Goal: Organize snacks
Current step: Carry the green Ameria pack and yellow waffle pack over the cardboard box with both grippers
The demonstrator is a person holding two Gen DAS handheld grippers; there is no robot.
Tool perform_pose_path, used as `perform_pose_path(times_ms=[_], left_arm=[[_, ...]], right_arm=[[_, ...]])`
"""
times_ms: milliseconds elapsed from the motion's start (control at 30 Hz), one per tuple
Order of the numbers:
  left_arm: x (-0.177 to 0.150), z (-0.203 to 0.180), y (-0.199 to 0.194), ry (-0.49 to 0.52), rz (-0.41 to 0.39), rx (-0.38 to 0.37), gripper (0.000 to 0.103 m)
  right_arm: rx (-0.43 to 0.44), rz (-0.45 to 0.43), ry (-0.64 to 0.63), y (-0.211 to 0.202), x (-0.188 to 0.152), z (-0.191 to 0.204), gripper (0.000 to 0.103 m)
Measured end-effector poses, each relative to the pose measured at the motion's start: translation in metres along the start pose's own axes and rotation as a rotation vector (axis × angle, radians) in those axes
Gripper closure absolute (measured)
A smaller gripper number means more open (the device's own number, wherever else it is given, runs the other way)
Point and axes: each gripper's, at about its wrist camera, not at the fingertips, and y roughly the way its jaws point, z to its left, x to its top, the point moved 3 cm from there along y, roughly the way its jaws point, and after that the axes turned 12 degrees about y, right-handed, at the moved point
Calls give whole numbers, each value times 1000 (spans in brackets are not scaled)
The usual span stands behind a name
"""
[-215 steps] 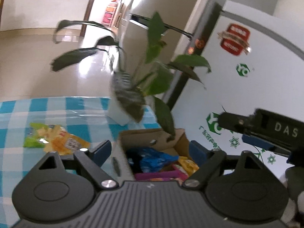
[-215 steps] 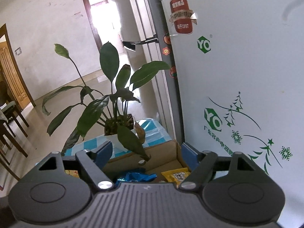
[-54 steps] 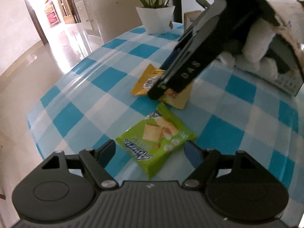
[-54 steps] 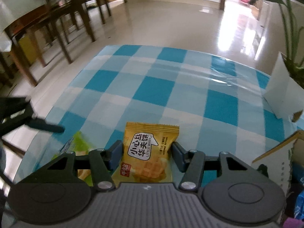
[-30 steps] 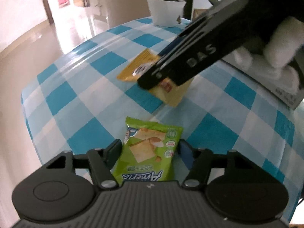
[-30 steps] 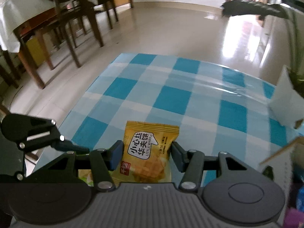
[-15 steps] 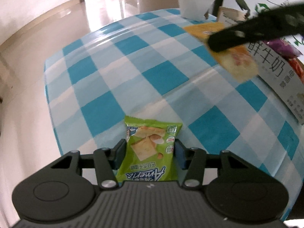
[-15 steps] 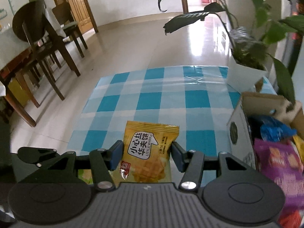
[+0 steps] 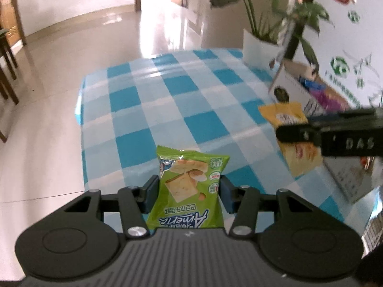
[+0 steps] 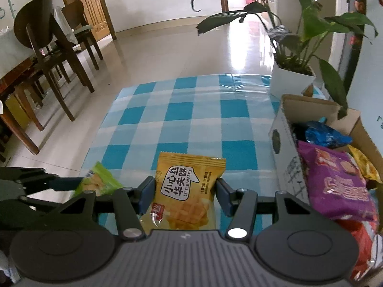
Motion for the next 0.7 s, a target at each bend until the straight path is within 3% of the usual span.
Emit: perform_pose_path(times_ms=[267, 700], left_arm=[[-3, 0, -23, -173, -95, -2, 51], [-11, -19, -38, -206, -152, 31, 51]], right_arm=[[-8, -37, 19, -21, -2, -12, 43], [-18, -92, -13, -54, 1, -29, 43]])
